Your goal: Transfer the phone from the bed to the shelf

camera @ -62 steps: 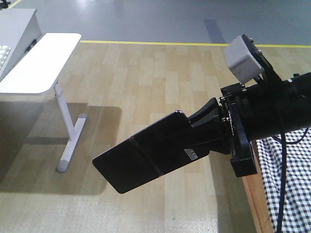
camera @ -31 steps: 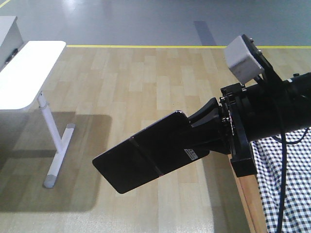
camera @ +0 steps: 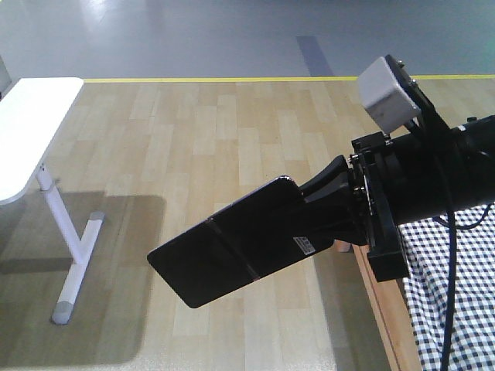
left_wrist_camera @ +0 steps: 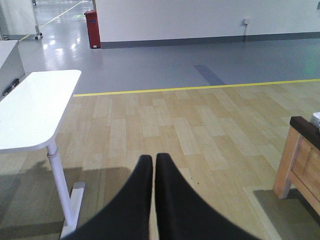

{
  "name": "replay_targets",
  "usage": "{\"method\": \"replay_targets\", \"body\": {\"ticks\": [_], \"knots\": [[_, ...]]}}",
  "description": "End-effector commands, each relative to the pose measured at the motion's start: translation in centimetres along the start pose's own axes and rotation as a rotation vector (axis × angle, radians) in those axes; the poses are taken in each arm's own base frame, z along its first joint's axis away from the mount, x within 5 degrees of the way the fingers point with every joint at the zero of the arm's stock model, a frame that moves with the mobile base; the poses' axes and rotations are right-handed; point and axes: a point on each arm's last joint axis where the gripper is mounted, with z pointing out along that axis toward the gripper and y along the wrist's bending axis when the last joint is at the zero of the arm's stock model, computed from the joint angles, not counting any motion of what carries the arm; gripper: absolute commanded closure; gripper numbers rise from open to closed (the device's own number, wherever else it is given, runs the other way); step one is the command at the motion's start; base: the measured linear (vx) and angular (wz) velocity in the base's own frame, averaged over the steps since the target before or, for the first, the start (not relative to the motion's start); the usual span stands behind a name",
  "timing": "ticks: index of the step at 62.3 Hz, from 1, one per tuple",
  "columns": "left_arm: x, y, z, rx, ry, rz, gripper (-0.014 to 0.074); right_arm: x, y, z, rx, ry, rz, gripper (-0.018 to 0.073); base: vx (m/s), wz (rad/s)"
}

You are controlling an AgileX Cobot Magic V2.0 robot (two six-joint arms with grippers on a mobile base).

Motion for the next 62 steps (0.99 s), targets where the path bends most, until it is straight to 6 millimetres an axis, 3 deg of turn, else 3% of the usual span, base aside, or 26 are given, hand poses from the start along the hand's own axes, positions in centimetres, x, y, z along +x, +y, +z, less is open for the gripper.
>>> {"method": "replay_targets", "body": {"ticks": [1,62], "knots": [[-0.62,0.08,-0.05,-0.009,-0.074,-0.013,0.0596,-1.49,1.77,-0.96,-0.077,-0.085,-0.025,0.056,0.15,0.0],[-0.62,0.08,-0.05,-0.009,-0.074,-0.013,0.0596,-1.49,1.76,-0.96,-0.076,-0.086,-0.025,0.056,0.12,0.22]]}}
